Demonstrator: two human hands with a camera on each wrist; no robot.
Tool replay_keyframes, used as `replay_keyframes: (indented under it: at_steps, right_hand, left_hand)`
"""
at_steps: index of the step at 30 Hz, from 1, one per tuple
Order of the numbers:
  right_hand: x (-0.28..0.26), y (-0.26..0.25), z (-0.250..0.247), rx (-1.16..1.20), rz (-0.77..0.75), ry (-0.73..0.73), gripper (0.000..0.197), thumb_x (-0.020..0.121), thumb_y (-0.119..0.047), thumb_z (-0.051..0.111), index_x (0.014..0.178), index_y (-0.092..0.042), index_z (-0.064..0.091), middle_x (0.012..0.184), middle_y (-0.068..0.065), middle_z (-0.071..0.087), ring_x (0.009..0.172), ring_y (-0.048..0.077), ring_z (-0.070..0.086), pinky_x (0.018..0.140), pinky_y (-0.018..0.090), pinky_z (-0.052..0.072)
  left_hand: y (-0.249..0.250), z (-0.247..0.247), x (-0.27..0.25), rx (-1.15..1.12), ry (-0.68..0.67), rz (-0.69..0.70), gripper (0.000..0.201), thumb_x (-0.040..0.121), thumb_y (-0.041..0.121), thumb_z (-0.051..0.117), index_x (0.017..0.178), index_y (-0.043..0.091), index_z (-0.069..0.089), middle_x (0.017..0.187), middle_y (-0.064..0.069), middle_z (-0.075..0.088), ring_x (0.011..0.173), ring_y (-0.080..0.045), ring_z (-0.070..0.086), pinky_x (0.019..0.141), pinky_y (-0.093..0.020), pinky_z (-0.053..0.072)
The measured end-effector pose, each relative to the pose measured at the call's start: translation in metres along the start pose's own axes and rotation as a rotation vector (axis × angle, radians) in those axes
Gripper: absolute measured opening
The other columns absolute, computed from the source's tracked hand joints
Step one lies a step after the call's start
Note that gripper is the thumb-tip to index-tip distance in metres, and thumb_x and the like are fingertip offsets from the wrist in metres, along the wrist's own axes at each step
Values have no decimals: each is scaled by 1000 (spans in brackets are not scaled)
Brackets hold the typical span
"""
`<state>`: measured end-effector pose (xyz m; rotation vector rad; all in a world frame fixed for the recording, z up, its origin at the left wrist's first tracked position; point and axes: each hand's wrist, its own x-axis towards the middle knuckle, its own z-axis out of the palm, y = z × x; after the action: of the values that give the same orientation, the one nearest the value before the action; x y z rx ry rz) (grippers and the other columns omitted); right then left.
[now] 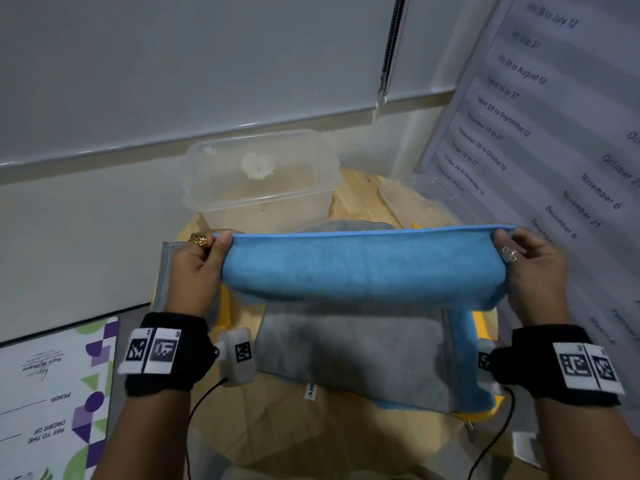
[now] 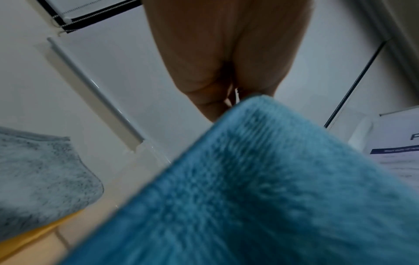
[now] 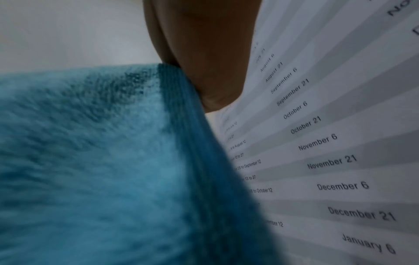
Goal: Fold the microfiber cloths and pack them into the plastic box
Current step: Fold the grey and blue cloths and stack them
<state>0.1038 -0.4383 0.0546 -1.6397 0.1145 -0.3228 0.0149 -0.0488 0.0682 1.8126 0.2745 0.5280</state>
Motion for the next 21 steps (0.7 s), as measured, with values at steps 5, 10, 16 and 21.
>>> replay_keyframes:
  at_steps: [5, 10, 16, 21]
  right_hand:
    - [18, 27, 13, -168, 55, -83, 20, 90, -15, 60, 72, -21, 63, 53, -15, 60, 49, -6, 50, 51, 10, 43]
    - [46, 108, 39, -606, 162, -228, 31, 89, -20, 61, 117, -8, 58, 115, 19, 57, 107, 34, 57, 91, 39, 45]
    - [-4, 147, 56, -1088, -81, -382, 63, 90, -36, 51, 139, 1, 38, 147, 26, 32, 135, 47, 29, 107, 57, 27]
    - [-77, 164, 91, -1184, -137, -738, 64, 92, -56, 23, 142, -20, 35, 150, 15, 34, 134, 43, 34, 101, 59, 34]
  left_hand:
    - [-38, 18, 17, 96, -92, -144, 20, 96, 10, 47, 99, 5, 67, 81, 3, 65, 72, 6, 61, 62, 0, 42]
    - [-120, 59, 38, 377, -166, -347, 44, 90, 12, 55, 133, 5, 45, 126, -17, 50, 111, -30, 54, 100, -37, 43]
    - [-144, 111, -21, 703, -493, -120, 58, 85, 26, 41, 139, 3, 33, 140, -29, 40, 125, -49, 43, 96, -56, 44]
    - [-139, 161, -91, 921, -814, -93, 71, 79, 55, 5, 144, 34, -15, 153, -3, -18, 144, -29, -6, 115, -52, 10]
